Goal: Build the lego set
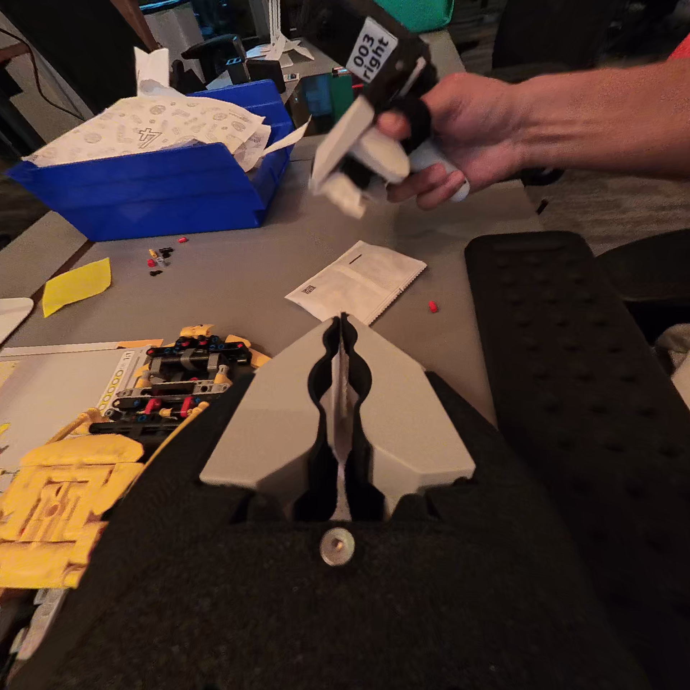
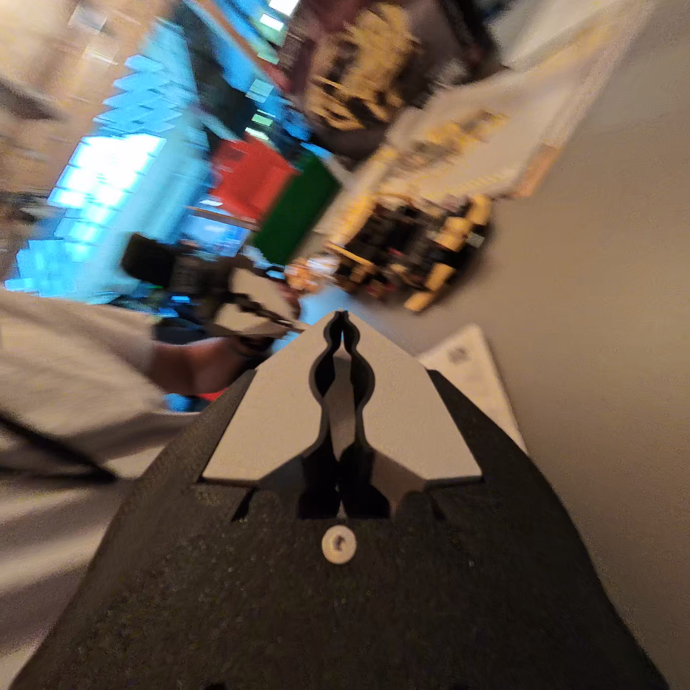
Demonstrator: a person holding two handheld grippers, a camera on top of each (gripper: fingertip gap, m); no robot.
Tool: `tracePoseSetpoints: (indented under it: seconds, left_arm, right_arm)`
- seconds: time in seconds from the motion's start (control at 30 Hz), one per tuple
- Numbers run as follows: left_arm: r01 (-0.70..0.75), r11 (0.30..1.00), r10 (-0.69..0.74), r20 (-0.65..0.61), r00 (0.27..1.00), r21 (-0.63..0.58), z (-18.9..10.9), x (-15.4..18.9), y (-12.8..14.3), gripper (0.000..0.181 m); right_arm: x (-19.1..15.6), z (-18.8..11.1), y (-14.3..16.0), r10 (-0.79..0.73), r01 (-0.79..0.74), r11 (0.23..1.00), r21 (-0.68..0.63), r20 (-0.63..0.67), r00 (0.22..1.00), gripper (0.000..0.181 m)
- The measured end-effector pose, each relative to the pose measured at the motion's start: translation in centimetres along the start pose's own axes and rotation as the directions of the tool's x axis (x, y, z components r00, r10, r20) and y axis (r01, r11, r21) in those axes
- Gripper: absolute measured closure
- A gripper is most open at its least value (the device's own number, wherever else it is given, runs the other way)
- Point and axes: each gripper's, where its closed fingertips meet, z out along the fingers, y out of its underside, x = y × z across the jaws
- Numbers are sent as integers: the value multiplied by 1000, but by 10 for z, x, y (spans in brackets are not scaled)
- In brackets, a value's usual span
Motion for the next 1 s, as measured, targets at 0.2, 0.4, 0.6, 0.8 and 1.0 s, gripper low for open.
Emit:
tracePoseSetpoints:
  seconds: [0.2, 0.4, 0.6, 0.8, 1.0]
  left_arm:
    - [25, 1000, -25, -11, 1000, 10, -1, -1, 1, 181]
    - [51, 998, -51, -18, 999, 35, -4, -3, -4, 181]
    - [84, 995, -82, -33, 996, 52, -6, -4, -6, 181]
    - [86, 996, -84, -49, 995, 40, -4, -1, -3, 181]
    - [103, 994, -100, -70, 993, 40, -1, 3, -4, 181]
  right_arm:
    - [-70, -36, -47, -34, -149, 947, 284, 551, 834, 181]
    - [-42, -30, -59, -48, -53, 958, 281, 341, 939, 181]
    - [64, -75, -92, -509, 441, 859, -259, -520, 686, 181]
    - [102, -141, -173, -492, 465, 845, -265, -723, 484, 181]
    - [197, -214, -179, -519, 71, 851, -520, -816, 253, 181]
